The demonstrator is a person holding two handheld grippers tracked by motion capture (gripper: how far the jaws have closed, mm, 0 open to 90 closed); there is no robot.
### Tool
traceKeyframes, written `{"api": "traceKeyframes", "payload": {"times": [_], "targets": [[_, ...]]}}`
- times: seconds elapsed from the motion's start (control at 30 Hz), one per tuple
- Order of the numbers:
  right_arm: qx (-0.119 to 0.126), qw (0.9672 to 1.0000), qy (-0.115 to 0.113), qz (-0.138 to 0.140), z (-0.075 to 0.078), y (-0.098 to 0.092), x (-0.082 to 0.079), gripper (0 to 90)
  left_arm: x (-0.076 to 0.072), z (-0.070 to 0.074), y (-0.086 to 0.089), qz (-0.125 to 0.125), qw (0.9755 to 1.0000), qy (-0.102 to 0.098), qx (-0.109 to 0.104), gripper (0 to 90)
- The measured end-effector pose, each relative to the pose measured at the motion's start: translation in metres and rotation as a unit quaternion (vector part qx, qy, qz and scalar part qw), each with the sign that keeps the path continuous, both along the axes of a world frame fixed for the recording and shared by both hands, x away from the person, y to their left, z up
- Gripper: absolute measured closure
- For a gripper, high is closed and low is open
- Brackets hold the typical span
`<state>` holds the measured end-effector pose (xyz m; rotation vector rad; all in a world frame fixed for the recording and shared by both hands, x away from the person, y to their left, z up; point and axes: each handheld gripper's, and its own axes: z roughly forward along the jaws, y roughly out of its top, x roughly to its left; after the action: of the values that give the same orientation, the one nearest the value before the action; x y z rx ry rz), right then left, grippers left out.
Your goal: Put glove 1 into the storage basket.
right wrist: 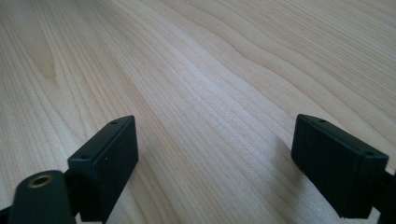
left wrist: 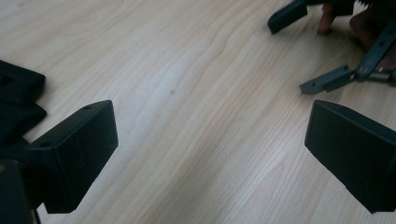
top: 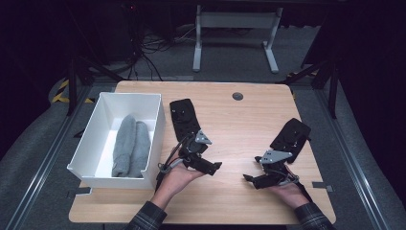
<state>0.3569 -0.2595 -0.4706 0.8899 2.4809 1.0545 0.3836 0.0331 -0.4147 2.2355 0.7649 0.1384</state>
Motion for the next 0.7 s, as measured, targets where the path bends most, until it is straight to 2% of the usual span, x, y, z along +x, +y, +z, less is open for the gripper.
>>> {"api": "traceKeyframes", "payload": {"times": [0.2, 0.3, 0.4, 0.47, 0.5, 0.7], "targets": [[-0.017, 0.9998, 0.003, -0.006, 0.005, 0.0, 0.0, 17.8, -0.001, -0.023, -0.001, -0.007, 0.9997, 0.005, 0.024, 3.2], [-0.01, 0.9999, 0.002, -0.008, 0.01, -0.004, 0.0, 20.6, -0.002, -0.031, 0.001, -0.013, 0.9996, 0.005, 0.025, 3.2], [-0.015, 0.9998, -0.002, -0.011, 0.014, -0.009, 0.002, 24.0, -0.005, -0.037, 0.004, -0.02, 0.9993, 0.002, 0.03, 3.1], [-0.009, 0.9999, 0.004, -0.009, 0.017, -0.014, 0.003, 28.1, -0.005, -0.039, 0.005, -0.02, 0.9994, 0.004, 0.028, 3.1], [-0.008, 0.9999, 0.004, -0.014, 0.019, -0.017, 0.004, 29.4, -0.007, -0.044, 0.009, -0.023, 0.9995, 0.005, 0.022, 3.0], [-0.002, 0.9996, -0.007, -0.028, 0.028, -0.031, 0.006, 37.2, -0.008, -0.052, 0.016, -0.033, 0.9989, 0.002, 0.035, 0.5]]}}
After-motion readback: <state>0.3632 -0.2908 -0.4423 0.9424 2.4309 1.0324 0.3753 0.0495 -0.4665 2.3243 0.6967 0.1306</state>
